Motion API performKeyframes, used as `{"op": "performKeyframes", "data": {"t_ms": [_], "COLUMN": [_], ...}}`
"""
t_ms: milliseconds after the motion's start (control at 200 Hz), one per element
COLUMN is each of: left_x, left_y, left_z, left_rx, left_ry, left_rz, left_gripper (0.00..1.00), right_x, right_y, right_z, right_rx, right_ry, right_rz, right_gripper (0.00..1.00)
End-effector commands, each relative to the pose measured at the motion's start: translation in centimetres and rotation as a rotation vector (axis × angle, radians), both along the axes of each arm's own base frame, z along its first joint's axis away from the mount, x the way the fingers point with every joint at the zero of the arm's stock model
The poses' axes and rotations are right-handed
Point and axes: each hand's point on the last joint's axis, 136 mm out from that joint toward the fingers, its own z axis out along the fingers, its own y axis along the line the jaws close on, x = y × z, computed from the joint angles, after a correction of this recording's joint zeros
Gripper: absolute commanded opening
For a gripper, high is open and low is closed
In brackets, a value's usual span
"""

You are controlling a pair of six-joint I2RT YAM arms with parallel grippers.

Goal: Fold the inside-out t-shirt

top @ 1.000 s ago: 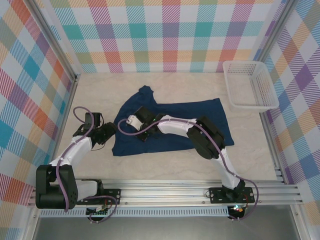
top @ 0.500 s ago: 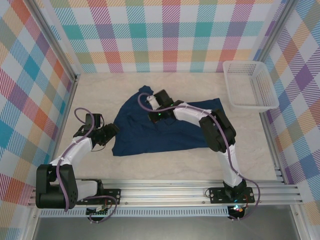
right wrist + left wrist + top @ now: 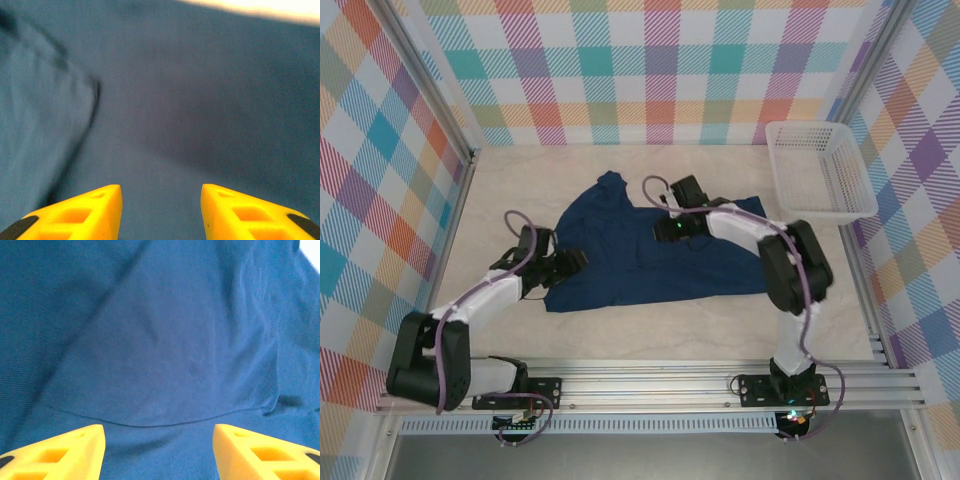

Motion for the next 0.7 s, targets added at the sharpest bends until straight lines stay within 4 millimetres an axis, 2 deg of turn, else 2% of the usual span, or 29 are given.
{"op": "performKeyframes", "data": {"t_ms": [0, 70, 125, 240, 360, 440, 570, 585, 695], "left_x": [1.0, 0.8, 0.6, -0.3, -1.4, -2.3, -4.1, -5.0, -7.6], "left_y": [-2.4, -2.5, -2.1, -1.3, -0.9, -0.3, 0.5, 0.8, 1.1], "left_z": [-1.1, -2.2, -2.7, -3.9, -5.2, -5.6, -6.0, -6.4, -7.2], "left_rx": [-0.026, -0.026, -0.002, 0.047, 0.061, 0.083, 0.109, 0.119, 0.109], "left_ry": [0.031, 0.066, 0.08, 0.122, 0.166, 0.19, 0.22, 0.253, 0.317], "left_rz": [-0.065, -0.065, -0.063, -0.066, -0.065, -0.063, -0.069, -0.071, -0.075], "left_gripper": [0.58, 0.58, 0.58, 0.58, 0.58, 0.58, 0.58, 0.58, 0.58], "right_x": [-4.4, -4.9, -4.7, -4.0, -4.6, -6.0, -9.0, -9.5, -12.6], "right_y": [-7.7, -11.8, -14.1, -17.0, -19.7, -20.5, -20.9, -20.9, -20.4], "right_z": [-0.5, -1.0, -1.6, -3.8, -6.2, -6.7, -6.4, -6.4, -6.0], "right_rx": [-0.069, -0.022, -0.023, -0.086, -0.175, -0.219, -0.242, -0.241, -0.25], "right_ry": [0.159, 0.232, 0.268, 0.324, 0.419, 0.469, 0.518, 0.527, 0.568], "right_rz": [-0.19, -0.319, -0.387, -0.471, -0.54, -0.556, -0.58, -0.582, -0.585], "right_gripper": [0.47, 0.48, 0.47, 0.46, 0.43, 0.41, 0.41, 0.41, 0.41]}}
